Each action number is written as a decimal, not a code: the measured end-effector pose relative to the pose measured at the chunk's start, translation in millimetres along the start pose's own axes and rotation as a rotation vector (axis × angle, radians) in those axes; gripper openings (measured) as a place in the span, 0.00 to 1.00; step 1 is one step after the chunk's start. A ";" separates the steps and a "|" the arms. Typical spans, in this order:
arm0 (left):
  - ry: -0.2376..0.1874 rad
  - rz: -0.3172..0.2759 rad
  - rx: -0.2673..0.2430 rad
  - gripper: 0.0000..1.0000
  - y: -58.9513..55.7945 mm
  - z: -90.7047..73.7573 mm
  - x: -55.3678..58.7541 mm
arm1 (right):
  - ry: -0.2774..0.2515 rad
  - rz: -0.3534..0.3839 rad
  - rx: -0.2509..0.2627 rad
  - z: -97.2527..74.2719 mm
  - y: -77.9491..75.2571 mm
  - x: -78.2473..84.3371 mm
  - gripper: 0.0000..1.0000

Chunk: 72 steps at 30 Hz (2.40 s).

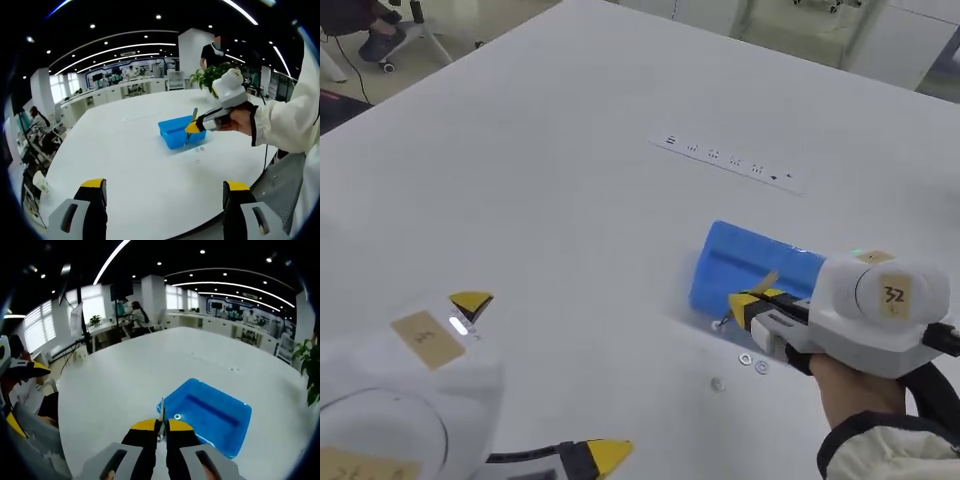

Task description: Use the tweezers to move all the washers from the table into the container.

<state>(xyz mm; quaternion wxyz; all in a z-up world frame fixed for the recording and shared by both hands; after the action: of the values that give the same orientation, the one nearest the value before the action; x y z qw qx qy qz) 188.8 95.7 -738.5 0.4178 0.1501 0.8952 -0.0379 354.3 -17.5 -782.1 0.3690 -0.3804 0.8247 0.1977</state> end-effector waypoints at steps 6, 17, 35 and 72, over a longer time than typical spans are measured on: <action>-0.007 0.003 -0.007 0.99 -0.2 -3.8 -1.2 | -0.007 -0.014 0.010 -6.1 0.1 -5.5 0.02; -0.031 0.006 -0.029 0.99 4.6 -10.2 -8.8 | -0.031 -0.010 0.018 -21.5 -1.7 -20.6 0.02; -0.094 0.010 -0.044 0.99 0.0 -28.8 -19.1 | -0.064 -0.055 0.042 -41.6 -4.1 -37.8 0.02; -0.052 0.038 -0.015 0.99 -3.4 -14.7 -13.1 | 0.049 -0.059 0.067 39.4 -42.1 -13.4 0.02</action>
<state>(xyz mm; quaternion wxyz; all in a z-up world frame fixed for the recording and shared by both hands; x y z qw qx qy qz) 184.8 92.2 -719.2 0.4426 0.1632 0.8813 -0.0272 410.8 -13.7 -799.4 0.3672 -0.3967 0.8279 0.1494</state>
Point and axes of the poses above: the centre of the closed fingertips' face, and the gripper's own axes: z roughly forward along the fingers, y roughly to its left, x roughly out of its underside, the point moved 1 cm from there along -z, roughly backward along the fingers, and after that the axes turned 7 degrees about y, right-handed, at the moved point
